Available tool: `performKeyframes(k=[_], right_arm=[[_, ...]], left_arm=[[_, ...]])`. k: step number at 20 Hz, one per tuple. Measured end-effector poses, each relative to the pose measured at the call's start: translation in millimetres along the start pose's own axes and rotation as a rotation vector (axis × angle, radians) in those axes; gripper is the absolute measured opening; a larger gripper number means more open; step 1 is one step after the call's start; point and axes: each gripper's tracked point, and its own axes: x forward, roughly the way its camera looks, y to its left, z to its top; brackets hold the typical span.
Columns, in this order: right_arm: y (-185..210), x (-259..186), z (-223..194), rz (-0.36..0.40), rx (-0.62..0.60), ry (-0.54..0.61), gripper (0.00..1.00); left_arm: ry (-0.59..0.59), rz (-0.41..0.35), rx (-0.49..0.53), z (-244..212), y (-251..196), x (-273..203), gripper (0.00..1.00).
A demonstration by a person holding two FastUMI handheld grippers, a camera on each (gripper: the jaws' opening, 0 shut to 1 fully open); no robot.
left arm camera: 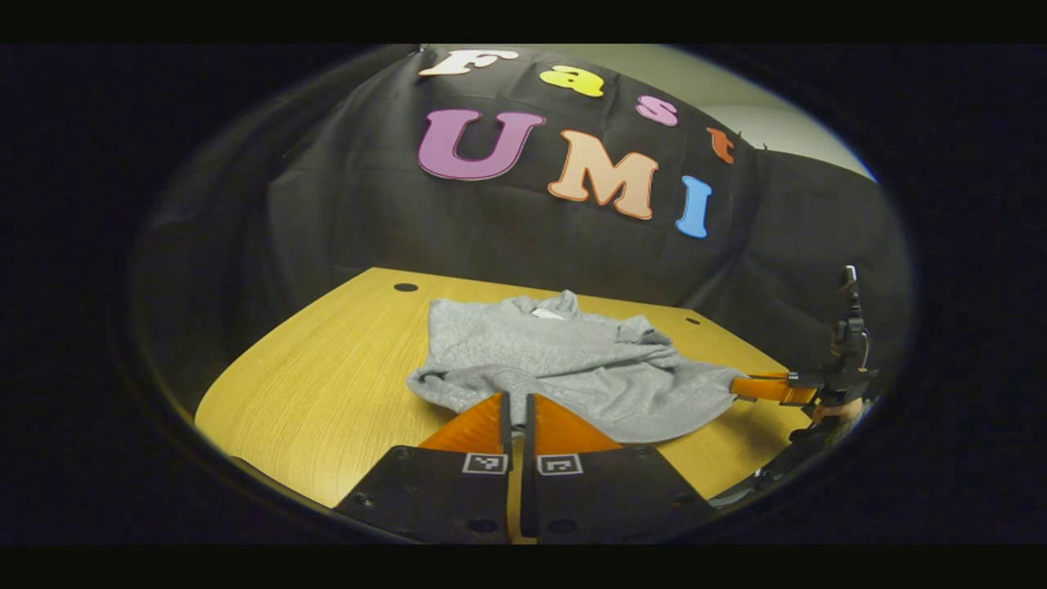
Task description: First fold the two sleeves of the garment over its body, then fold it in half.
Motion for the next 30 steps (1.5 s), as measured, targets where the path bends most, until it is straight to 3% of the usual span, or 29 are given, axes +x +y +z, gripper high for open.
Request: performKeyframes(k=[10,14,24,30], right_arm=[[-11,59,75,-0.010,-0.052,-0.066,0.04],[-29,93,92,-0.017,-0.055,-0.037,0.04],[-49,158,92,-0.031,-0.010,0.048,0.03],[-55,171,85,-0.020,0.039,0.079,0.03]], left_arm=[[-0.049,0.009,0.068,62,2,60,0.00],[-0.051,0.017,0.070,84,13,97,0.00],[0.010,0.119,0.068,68,46,190,0.00],[0.065,0.129,0.059,50,57,219,0.00]])
